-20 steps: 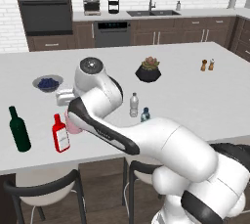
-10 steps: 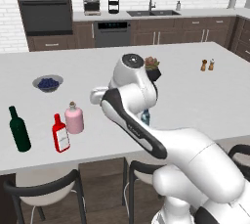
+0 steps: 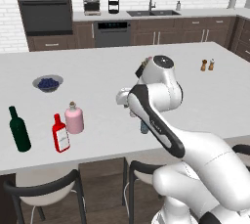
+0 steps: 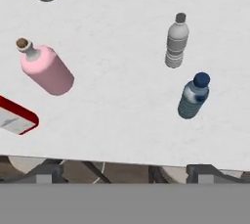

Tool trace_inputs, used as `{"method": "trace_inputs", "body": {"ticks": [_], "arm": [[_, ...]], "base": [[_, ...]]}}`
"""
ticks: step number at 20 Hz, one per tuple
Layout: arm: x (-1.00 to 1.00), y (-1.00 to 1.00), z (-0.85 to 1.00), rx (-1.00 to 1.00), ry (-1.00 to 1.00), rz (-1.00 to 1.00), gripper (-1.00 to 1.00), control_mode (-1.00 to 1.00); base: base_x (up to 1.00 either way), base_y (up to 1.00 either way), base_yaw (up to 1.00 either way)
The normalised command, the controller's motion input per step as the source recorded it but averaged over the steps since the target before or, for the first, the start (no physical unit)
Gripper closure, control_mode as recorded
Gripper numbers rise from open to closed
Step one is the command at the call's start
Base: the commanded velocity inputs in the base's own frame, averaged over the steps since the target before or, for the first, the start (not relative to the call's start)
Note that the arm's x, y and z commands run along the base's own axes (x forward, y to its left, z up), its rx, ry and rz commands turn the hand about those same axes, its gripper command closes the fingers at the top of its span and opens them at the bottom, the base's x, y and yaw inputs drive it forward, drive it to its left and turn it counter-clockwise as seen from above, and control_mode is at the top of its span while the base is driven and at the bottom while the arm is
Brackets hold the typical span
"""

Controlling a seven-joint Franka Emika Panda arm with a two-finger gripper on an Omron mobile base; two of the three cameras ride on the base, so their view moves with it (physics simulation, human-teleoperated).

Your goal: Move the plastic bottles in the middle to the plastics group, and the glass bottles in the middle to the glass group.

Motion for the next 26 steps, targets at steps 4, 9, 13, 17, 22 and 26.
{"method": "trace_inputs", "body": {"ticks": [4, 9, 13, 17, 22, 26], "arm": [[0.2, -0.27, -0.42, -0.07, 0.0, 0.0, -1.0, -1.0], [0.22, -0.45, -0.1, -0.15, 0.01, 0.0, -1.0, -1.0], [0.22, -0.67, -0.01, -0.01, 0.0, 0.0, -1.0, -1.0], [0.25, -0.68, -0.04, 0.0, 0.0, 0.0, -1.0, -1.0], [0.13, -0.06, -0.4, 0.0, 0.0, 0.0, -1.0, -1.0], [0.4, 0.04, -0.44, -0.01, 0.03, 0.0, -1.0, -1.0]], "base": [[0.0, 0.0, 0.0], [0.0, 0.0, 0.0], [0.0, 0.0, 0.0], [0.0, 0.0, 0.0], [0.0, 0.0, 0.0], [0.0, 0.0, 0.0]]}}
